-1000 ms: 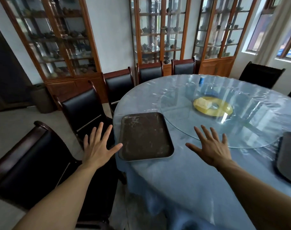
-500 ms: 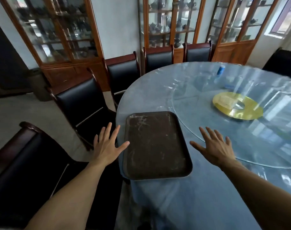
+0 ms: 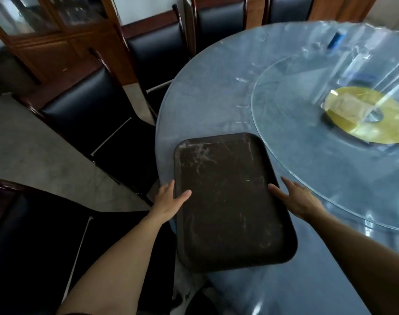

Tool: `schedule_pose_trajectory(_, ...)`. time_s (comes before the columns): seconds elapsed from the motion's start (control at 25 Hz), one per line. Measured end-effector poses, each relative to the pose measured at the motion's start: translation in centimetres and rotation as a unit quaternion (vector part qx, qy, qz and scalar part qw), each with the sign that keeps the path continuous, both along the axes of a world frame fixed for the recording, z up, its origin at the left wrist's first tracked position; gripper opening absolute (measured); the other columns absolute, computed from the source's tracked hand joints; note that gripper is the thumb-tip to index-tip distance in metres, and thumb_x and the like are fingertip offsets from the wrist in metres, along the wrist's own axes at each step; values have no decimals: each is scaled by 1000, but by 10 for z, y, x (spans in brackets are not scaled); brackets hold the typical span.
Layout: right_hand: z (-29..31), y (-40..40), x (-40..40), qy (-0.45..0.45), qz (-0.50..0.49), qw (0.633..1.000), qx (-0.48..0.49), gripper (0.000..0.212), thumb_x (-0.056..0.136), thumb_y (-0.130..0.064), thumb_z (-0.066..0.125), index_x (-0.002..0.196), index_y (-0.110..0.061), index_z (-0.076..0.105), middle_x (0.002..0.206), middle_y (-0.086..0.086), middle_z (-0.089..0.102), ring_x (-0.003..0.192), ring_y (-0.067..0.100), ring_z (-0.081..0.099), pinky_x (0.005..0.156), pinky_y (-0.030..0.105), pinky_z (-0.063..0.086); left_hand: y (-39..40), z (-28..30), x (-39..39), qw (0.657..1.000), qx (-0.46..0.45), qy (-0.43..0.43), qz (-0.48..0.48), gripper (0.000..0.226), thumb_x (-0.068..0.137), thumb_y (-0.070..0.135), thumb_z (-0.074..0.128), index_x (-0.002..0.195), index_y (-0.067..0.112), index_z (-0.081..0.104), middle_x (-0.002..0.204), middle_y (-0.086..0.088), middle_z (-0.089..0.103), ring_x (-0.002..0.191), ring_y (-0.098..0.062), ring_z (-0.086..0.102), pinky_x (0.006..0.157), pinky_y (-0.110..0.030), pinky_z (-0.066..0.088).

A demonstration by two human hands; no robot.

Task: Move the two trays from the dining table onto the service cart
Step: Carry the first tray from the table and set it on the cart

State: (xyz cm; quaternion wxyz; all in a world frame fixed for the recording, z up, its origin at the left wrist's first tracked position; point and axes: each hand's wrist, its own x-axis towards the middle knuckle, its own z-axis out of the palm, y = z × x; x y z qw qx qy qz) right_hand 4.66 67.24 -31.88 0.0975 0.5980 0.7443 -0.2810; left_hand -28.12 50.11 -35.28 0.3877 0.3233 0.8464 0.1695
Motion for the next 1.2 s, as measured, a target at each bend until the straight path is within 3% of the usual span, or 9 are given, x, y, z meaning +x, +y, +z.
schedule_pose_trajectory(0.12,-15,14,-19,47,-56,996,-47,87,89,-74,34,157,-21,22,157,17,35,141,36,37,112,46,31,24,-8,-6,991,15,-69,111,89,90,69,44,158,20,14,165,-9,11,148,-31,20,117,-50,25)
schedule_pose_trajectory(0.28,-21,28,-36,128,-174,968,-129,87,91,-71,38,159,-23,12,164,13,21,149,33,22,119,46,19,43,-8,-10,950,-36,-213,225,94,80,85,36,157,35,17,162,-3,24,142,-33,33,105,-59,38)
schedule_pose_trajectory(0.44,-21,42,-42,197,-267,919,-213,88,88,-76,32,159,-30,5,166,1,14,151,29,18,118,52,17,54,-8,-14,932,-83,-264,236,105,68,95,33,153,34,30,157,-5,36,139,-35,36,107,-65,32)
schedule_pose_trajectory(0.72,-26,61,-51,139,-303,901,-279,98,74,-92,24,153,-34,32,163,8,22,146,40,25,105,76,25,65,-6,-30,908,-87,-321,254,104,70,94,28,149,27,39,150,-13,43,136,-41,38,105,-74,27)
schedule_pose_trajectory(0.92,-18,67,-46,160,-322,880,-310,100,70,-94,22,149,-34,36,158,8,32,141,42,33,102,80,22,67,-4,-36,900,-92,-333,265,108,68,96,28,148,24,41,145,-18,46,132,-45,42,101,-76,30)
schedule_pose_trajectory(1.04,-10,67,-39,176,-316,878,-312,103,66,-95,22,150,-36,33,160,7,28,142,42,31,100,79,25,66,4,-36,904,-89,-330,259,109,68,96,26,146,23,43,143,-18,48,130,-44,43,101,-74,32)
schedule_pose_trajectory(1.2,6,59,-29,206,-325,868,-314,97,74,-91,23,152,-33,32,162,8,24,143,43,28,100,79,26,66,29,-35,913,-66,-322,241,103,71,95,23,146,28,43,141,-18,49,128,-44,44,99,-74,33)
